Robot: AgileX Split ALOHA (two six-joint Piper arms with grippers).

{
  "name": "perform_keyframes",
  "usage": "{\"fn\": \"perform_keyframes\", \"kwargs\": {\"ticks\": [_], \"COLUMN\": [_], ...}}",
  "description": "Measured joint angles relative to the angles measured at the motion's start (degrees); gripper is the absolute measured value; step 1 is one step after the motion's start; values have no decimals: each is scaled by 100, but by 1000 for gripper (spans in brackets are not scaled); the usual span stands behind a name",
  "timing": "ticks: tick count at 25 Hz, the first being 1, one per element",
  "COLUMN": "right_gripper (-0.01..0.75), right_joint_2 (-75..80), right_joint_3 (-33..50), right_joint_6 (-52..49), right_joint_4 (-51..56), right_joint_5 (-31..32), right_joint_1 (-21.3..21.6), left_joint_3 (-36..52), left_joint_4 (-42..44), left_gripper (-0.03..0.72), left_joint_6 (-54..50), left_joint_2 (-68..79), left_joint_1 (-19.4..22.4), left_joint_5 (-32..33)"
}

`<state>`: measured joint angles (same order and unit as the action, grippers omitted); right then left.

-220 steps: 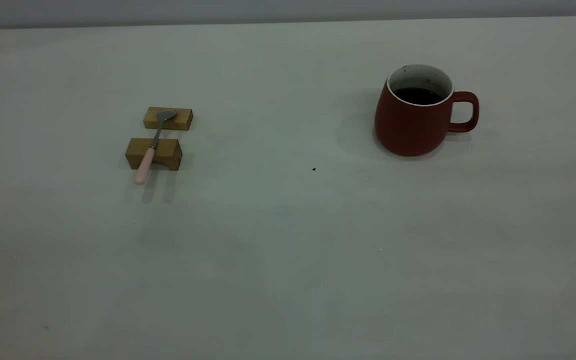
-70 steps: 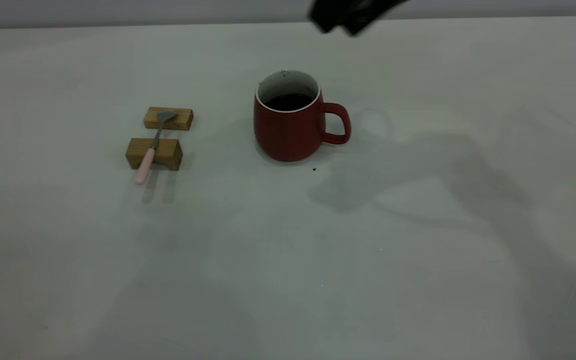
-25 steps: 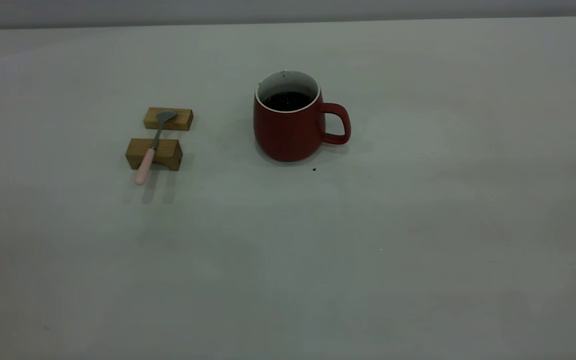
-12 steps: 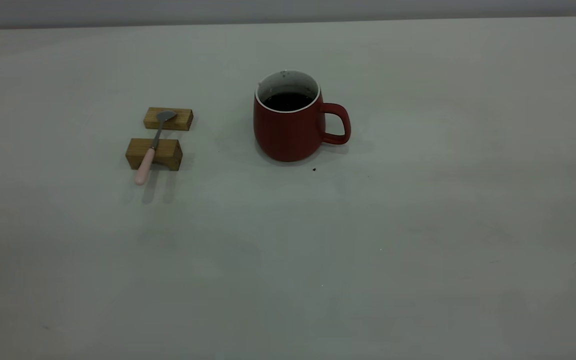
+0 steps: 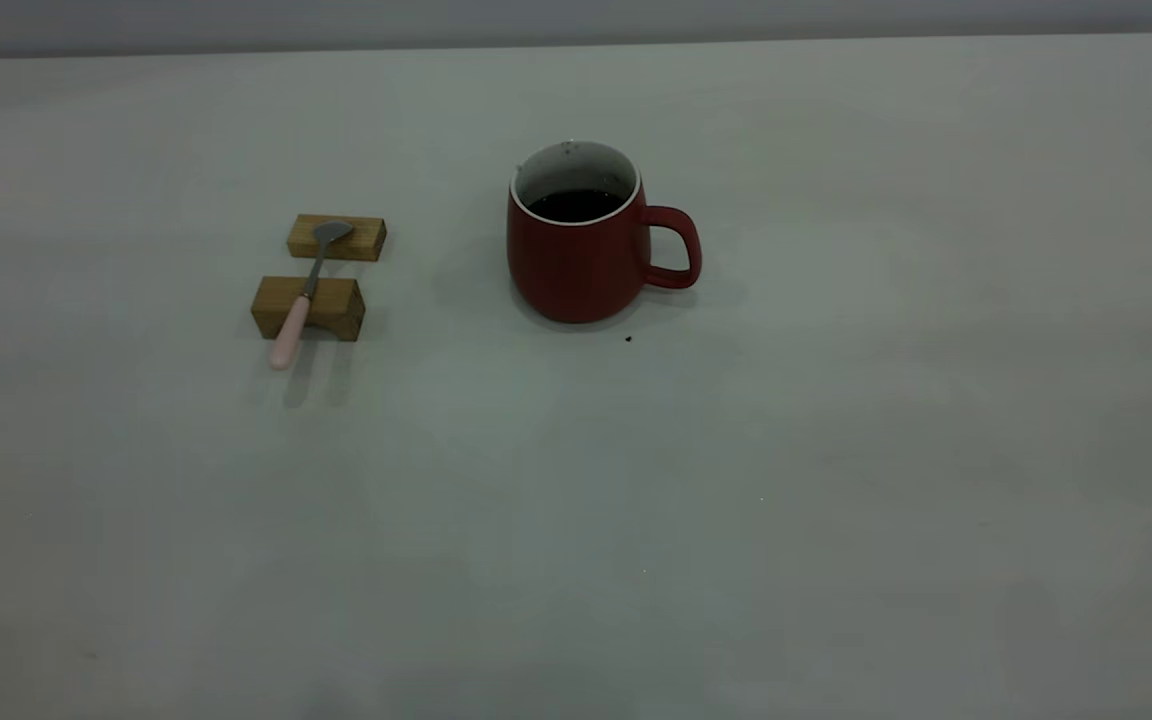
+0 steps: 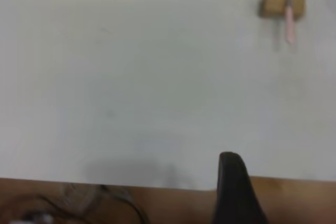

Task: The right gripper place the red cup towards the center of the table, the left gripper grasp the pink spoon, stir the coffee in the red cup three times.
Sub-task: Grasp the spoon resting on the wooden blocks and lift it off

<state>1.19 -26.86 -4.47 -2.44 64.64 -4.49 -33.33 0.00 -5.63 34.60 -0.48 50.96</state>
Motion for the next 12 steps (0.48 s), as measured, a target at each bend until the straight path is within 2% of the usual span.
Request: {"fn": "perform_keyframes", "kwargs": {"ticks": [5, 12], "right_gripper": [582, 582], "right_joint_2": [0, 0], "right_joint_3": [0, 0], "right_joint_6": [-5, -5], "right_joint_4": [0, 0], "right_joint_5": [0, 0], "right_joint_1": [0, 0], "left_joint_3": [-197, -864], "left_joint_4": [-873, -1482], "left_gripper": [531, 531], "left_joint_6": [758, 1444], "left_joint_2": [1809, 4228], "left_joint_1": [0, -44], "left_joint_5": [-920, -1647]}}
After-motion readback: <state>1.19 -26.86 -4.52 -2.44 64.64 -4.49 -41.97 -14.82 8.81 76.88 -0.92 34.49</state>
